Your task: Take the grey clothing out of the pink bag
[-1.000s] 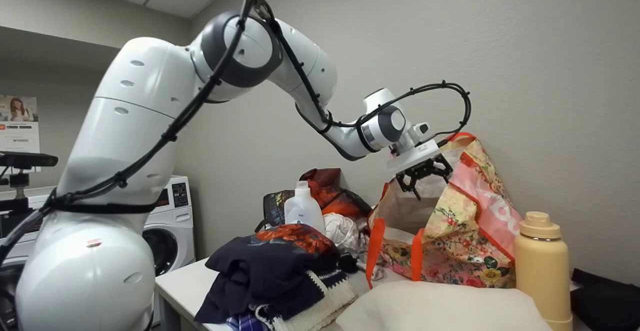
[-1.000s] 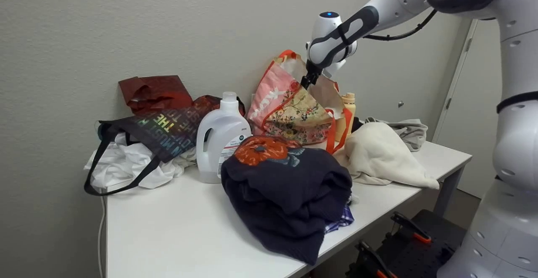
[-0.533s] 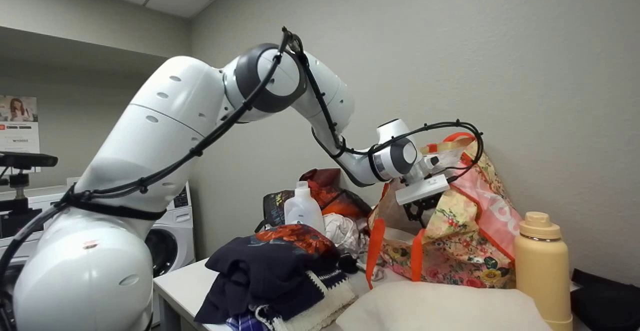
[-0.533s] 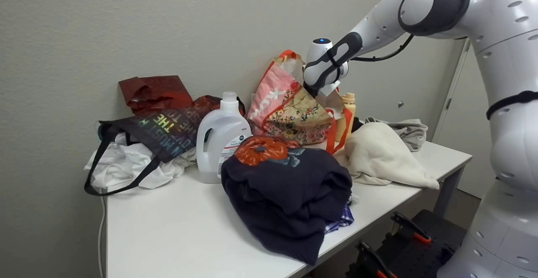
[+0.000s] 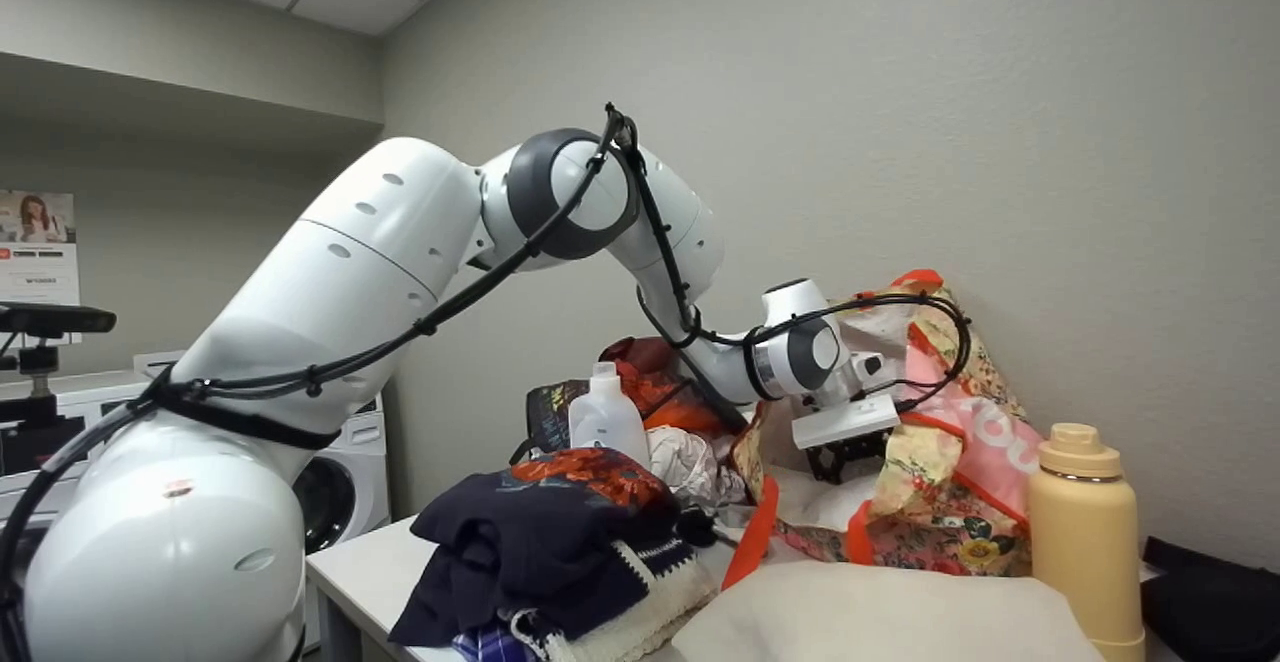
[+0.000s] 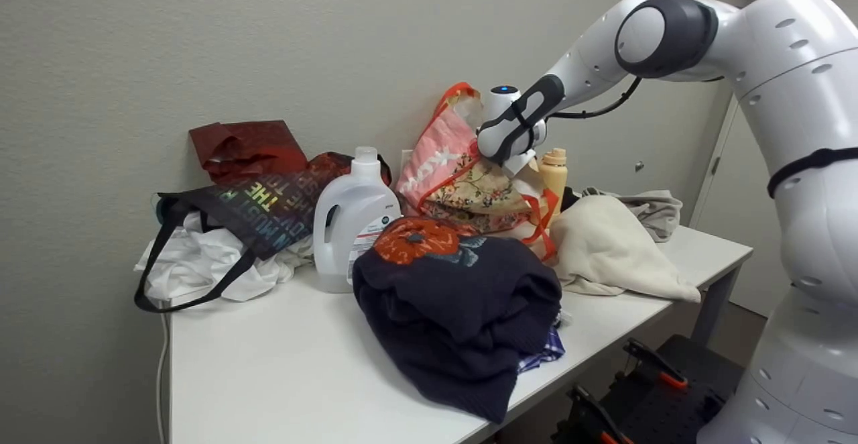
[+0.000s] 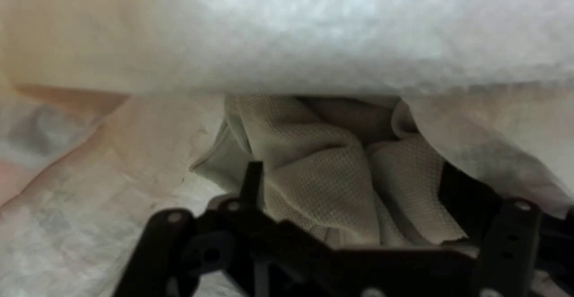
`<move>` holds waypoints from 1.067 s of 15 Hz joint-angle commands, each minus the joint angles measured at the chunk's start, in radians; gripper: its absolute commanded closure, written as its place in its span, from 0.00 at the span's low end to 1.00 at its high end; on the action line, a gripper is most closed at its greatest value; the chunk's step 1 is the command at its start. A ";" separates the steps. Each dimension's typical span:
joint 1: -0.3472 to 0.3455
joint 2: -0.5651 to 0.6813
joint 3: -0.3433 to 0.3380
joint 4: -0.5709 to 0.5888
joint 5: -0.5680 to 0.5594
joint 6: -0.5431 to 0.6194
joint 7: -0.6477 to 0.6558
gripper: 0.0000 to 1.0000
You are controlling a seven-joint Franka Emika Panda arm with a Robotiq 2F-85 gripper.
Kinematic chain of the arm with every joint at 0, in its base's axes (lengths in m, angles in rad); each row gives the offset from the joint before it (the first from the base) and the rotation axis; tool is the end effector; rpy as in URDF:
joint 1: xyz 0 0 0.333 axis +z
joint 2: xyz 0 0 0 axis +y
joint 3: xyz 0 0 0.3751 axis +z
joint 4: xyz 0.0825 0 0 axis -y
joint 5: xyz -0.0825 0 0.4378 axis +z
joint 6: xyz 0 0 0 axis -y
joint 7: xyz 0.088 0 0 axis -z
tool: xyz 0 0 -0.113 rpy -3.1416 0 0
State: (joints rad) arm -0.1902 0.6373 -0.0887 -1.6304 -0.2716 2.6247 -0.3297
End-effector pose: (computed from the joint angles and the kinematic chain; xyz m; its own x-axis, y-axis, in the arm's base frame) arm 0.7734 -0.2035 0.2932 0.9242 0.3164 0.2140 0.2317 -0.9098 0.3444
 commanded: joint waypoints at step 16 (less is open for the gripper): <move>-0.045 0.104 0.081 0.033 0.088 -0.010 -0.046 0.00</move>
State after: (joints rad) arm -0.2167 0.7184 -0.0397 -1.6089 -0.2261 2.6247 -0.3311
